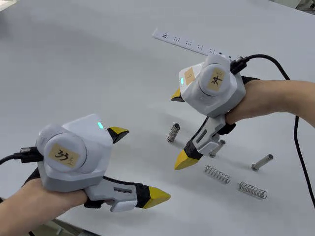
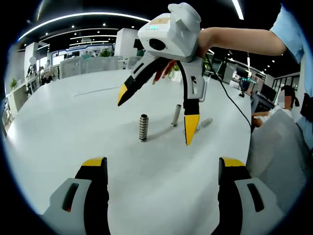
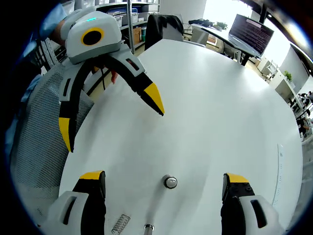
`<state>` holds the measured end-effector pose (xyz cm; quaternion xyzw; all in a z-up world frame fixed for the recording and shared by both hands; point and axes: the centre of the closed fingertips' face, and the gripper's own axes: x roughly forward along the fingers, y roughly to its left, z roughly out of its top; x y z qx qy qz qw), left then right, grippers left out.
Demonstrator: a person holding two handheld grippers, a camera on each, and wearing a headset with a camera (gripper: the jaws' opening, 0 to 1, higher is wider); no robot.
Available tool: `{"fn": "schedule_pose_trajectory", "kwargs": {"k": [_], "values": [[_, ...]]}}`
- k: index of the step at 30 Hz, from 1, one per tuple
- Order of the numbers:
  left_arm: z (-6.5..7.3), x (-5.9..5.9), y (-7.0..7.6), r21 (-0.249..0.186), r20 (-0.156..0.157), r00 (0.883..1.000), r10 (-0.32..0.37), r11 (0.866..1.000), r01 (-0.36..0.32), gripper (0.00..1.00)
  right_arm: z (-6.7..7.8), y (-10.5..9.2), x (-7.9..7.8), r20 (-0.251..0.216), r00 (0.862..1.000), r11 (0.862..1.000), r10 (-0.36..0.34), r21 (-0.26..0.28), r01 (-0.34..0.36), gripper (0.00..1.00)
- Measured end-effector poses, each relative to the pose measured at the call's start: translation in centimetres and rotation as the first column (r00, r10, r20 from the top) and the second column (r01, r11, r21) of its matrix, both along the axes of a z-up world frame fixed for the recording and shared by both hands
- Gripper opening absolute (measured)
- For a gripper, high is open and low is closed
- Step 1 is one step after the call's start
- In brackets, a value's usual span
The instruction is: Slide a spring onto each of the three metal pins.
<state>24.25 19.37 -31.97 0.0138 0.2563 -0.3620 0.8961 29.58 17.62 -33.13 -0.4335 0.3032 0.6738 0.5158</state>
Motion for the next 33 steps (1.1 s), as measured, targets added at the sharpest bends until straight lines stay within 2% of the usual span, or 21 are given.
{"fn": "schedule_pose_trajectory", "kwargs": {"k": [6, 8, 11, 17, 22, 33], "values": [[0.6, 0.3, -0.3, 0.004, 0.013, 1.000, -0.007, 1.000, 0.007, 0.93, 0.9, -1.8, 0.0, -0.003, 0.999, 0.999, -0.044, 0.032, 0.044, 0.99], [1.1, 0.7, -0.3, -0.003, 0.038, 0.999, 0.005, 1.000, -0.005, 0.92, 0.8, -2.5, 0.4, 0.008, 0.998, 0.997, -0.059, 0.041, 0.058, 0.99], [1.5, 0.8, -0.5, -0.021, 0.044, 0.999, 0.011, 1.000, -0.010, 0.92, 1.1, -3.3, 0.4, 0.001, 0.996, 0.994, -0.091, 0.060, 0.091, 0.99], [1.8, 0.9, -0.6, -0.019, 0.052, 0.999, 0.007, 1.000, -0.006, 0.92, 1.7, -4.9, 0.3, 0.002, 0.990, 0.986, -0.141, 0.092, 0.140, 0.99], [2.2, 1.1, -1.0, -0.017, 0.060, 0.998, 0.000, 1.000, 0.001, 0.92, 2.2, -6.1, -0.1, -0.014, 0.981, 0.973, -0.194, 0.125, 0.194, 0.99], [2.8, 1.2, -1.6, -0.010, 0.068, 0.998, -0.012, 1.000, 0.013, 0.91, 3.0, -9.8, -0.9, -0.014, 0.956, 0.941, -0.293, 0.172, 0.291, 0.99]]}}
